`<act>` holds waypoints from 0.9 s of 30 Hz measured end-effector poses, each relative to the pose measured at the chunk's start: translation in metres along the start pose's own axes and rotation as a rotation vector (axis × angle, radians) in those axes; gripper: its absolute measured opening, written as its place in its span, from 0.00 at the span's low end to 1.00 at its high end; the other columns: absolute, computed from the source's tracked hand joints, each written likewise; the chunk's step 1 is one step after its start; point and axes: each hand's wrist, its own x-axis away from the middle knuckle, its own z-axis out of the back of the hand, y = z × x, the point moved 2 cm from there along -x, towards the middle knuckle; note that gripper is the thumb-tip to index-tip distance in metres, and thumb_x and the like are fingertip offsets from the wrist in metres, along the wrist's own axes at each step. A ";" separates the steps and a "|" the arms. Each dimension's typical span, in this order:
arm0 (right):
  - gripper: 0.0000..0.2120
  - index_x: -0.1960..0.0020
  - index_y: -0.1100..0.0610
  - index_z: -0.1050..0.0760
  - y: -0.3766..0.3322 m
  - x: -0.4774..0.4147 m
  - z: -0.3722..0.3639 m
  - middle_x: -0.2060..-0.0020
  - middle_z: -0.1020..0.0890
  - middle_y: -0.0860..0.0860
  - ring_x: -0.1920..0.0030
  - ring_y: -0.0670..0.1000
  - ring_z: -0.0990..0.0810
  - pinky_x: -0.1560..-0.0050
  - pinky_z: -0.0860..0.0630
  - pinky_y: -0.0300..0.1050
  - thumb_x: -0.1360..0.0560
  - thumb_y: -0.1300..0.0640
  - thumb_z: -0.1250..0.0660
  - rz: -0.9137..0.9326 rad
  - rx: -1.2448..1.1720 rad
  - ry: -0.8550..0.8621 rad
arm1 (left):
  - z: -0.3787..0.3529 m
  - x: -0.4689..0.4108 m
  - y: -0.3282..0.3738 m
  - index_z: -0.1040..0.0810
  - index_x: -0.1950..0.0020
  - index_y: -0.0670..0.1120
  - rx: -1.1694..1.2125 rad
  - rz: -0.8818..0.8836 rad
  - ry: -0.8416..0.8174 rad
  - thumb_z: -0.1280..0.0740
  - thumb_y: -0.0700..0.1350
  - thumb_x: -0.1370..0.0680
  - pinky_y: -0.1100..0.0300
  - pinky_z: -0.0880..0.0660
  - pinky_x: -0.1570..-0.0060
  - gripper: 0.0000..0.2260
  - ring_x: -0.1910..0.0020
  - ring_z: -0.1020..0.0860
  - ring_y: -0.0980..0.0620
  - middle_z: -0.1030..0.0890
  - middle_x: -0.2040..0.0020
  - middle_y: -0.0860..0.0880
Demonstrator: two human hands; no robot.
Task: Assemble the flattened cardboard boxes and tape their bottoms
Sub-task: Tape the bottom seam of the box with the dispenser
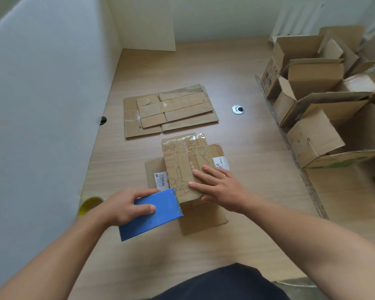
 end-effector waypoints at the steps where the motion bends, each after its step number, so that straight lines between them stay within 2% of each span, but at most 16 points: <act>1: 0.25 0.23 0.42 0.36 -0.001 0.001 -0.002 0.23 0.35 0.49 0.23 0.59 0.37 0.26 0.38 0.58 0.19 0.41 0.48 -0.003 0.000 0.022 | -0.002 0.002 -0.005 0.28 0.33 0.70 0.015 -0.012 0.014 0.36 0.63 0.31 0.53 0.25 0.40 0.25 0.44 0.22 0.59 0.22 0.38 0.62; 3: 0.26 0.21 0.40 0.43 -0.003 0.001 -0.009 0.21 0.42 0.46 0.21 0.56 0.46 0.23 0.46 0.56 0.18 0.40 0.50 -0.035 -0.031 0.006 | -0.004 0.007 -0.015 0.30 0.37 0.76 0.035 -0.044 0.044 0.35 0.63 0.31 0.58 0.25 0.42 0.22 0.45 0.22 0.63 0.22 0.39 0.66; 5: 0.26 0.22 0.37 0.54 -0.002 0.000 -0.017 0.21 0.54 0.41 0.21 0.50 0.60 0.23 0.57 0.48 0.18 0.38 0.53 -0.081 -0.110 -0.027 | -0.004 0.013 -0.022 0.32 0.43 0.83 0.040 -0.076 0.076 0.36 0.65 0.31 0.66 0.27 0.47 0.19 0.45 0.24 0.67 0.23 0.42 0.73; 7: 0.26 0.23 0.35 0.57 0.001 -0.001 -0.019 0.23 0.58 0.38 0.22 0.46 0.67 0.23 0.64 0.42 0.18 0.37 0.52 -0.092 -0.170 -0.046 | -0.003 0.016 -0.029 0.33 0.42 0.83 0.040 -0.097 0.100 0.37 0.68 0.33 0.68 0.28 0.47 0.20 0.44 0.25 0.69 0.25 0.42 0.76; 9: 0.26 0.24 0.35 0.57 0.003 -0.002 -0.018 0.23 0.58 0.38 0.22 0.46 0.67 0.24 0.66 0.41 0.18 0.37 0.52 -0.089 -0.187 -0.064 | -0.002 0.018 -0.038 0.31 0.37 0.77 0.032 -0.104 0.113 0.38 0.69 0.33 0.66 0.28 0.46 0.24 0.43 0.25 0.68 0.24 0.40 0.74; 12: 0.26 0.24 0.34 0.58 0.002 -0.002 -0.017 0.22 0.57 0.38 0.22 0.47 0.66 0.23 0.64 0.43 0.21 0.33 0.57 -0.092 -0.174 -0.073 | 0.003 0.027 -0.054 0.31 0.37 0.75 -0.009 -0.093 0.132 0.38 0.69 0.33 0.73 0.32 0.52 0.23 0.45 0.26 0.70 0.25 0.45 0.76; 16: 0.26 0.25 0.32 0.59 0.001 -0.002 -0.016 0.23 0.58 0.36 0.23 0.45 0.68 0.25 0.67 0.39 0.21 0.34 0.56 -0.104 -0.173 -0.088 | 0.009 0.031 -0.072 0.33 0.38 0.77 -0.030 0.022 0.194 0.36 0.66 0.30 0.71 0.32 0.55 0.21 0.50 0.25 0.65 0.24 0.48 0.66; 18: 0.26 0.25 0.32 0.59 0.001 -0.002 -0.017 0.23 0.58 0.36 0.23 0.44 0.69 0.26 0.68 0.37 0.21 0.35 0.55 -0.112 -0.178 -0.090 | 0.005 0.022 -0.071 0.32 0.34 0.74 -0.110 0.066 0.252 0.34 0.62 0.26 0.71 0.33 0.56 0.21 0.52 0.25 0.60 0.23 0.49 0.62; 20: 0.26 0.24 0.33 0.57 0.001 -0.002 -0.018 0.23 0.58 0.34 0.24 0.42 0.69 0.27 0.69 0.34 0.20 0.35 0.54 -0.121 -0.186 -0.083 | 0.001 0.009 -0.060 0.32 0.30 0.71 -0.231 0.098 0.308 0.35 0.60 0.24 0.67 0.32 0.57 0.22 0.52 0.27 0.56 0.20 0.44 0.59; 23: 0.26 0.24 0.33 0.55 0.001 -0.003 -0.018 0.23 0.58 0.34 0.24 0.41 0.70 0.27 0.67 0.35 0.20 0.35 0.53 -0.125 -0.217 -0.089 | -0.002 -0.008 -0.045 0.35 0.28 0.70 -0.341 0.125 0.325 0.39 0.62 0.24 0.56 0.26 0.49 0.24 0.45 0.24 0.52 0.21 0.37 0.59; 27: 0.25 0.26 0.29 0.55 -0.001 -0.003 -0.019 0.24 0.59 0.32 0.25 0.39 0.71 0.26 0.65 0.38 0.19 0.36 0.50 -0.148 -0.259 -0.098 | -0.004 -0.027 -0.026 0.37 0.27 0.69 -0.423 0.137 0.333 0.41 0.63 0.25 0.55 0.26 0.51 0.25 0.42 0.23 0.50 0.22 0.36 0.57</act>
